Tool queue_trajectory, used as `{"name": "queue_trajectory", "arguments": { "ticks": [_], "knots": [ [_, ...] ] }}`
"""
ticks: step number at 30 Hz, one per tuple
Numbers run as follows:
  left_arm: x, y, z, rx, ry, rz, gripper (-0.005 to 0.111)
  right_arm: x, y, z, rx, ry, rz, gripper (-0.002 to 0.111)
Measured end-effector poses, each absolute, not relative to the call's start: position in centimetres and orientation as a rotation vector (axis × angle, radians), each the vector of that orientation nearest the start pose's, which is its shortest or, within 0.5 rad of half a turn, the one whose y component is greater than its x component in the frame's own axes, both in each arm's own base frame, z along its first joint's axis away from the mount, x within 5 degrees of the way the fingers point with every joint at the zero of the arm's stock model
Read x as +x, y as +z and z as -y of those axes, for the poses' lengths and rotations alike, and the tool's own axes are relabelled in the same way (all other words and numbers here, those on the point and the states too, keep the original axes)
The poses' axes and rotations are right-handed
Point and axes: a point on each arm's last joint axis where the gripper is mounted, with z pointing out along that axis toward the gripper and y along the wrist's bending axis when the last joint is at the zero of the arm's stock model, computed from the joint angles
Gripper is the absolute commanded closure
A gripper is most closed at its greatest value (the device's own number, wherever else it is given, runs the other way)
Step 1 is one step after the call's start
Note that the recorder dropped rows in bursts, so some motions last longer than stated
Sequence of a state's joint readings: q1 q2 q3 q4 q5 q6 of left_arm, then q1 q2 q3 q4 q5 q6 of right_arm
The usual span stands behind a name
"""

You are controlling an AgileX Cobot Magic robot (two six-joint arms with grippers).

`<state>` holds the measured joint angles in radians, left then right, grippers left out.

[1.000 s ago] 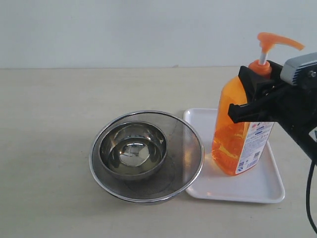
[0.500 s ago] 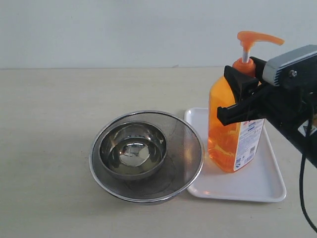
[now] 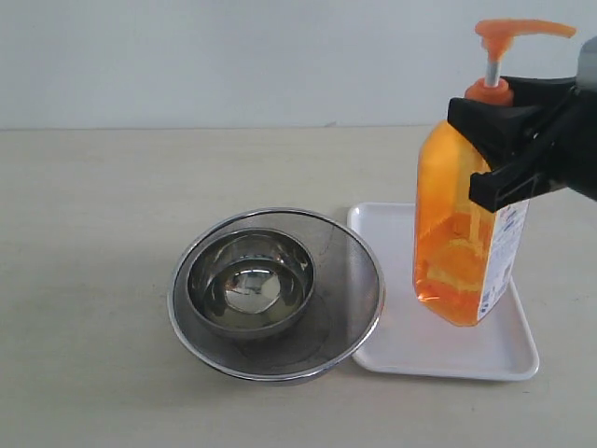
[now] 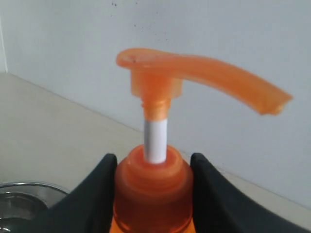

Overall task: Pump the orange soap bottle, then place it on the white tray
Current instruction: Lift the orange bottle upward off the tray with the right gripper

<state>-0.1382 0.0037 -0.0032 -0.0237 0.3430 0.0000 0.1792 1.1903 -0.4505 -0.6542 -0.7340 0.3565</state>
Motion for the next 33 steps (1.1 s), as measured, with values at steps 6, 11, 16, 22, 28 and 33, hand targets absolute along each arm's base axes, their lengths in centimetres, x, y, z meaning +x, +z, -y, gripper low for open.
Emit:
{"name": "queue_trajectory", "arguments": {
  "ticks": [6,11,16,22,28,33],
  "knots": [
    [5.3,18.3,0.8,0.112,-0.12,-1.825,0.011,22.7,27.9,-5.0,-0.691,0.492,-1.447,0.108],
    [5.3,18.3,0.8,0.112,-0.12,-1.825,0.011,24.1,26.3,-4.1,-0.775,0.626,-1.459,0.108],
    [5.3,18.3,0.8,0.112,-0.12,-1.825,0.011,26.2,25.0,-3.7,-0.876,0.653,-1.523,0.108],
    [5.3,18.3,0.8,0.112,-0.12,-1.825,0.011,27.9,26.3,-3.5,-0.932,0.652,-1.512,0.108],
    [5.3,18.3,0.8,0.112,-0.12,-1.825,0.011,28.6,26.2,-3.5,-0.943,0.663,-1.512,0.108],
    [5.3,18.3,0.8,0.112,-0.12,-1.825,0.011,29.1,25.1,-3.4,-0.951,0.687,-1.54,0.108]
  ]
}}
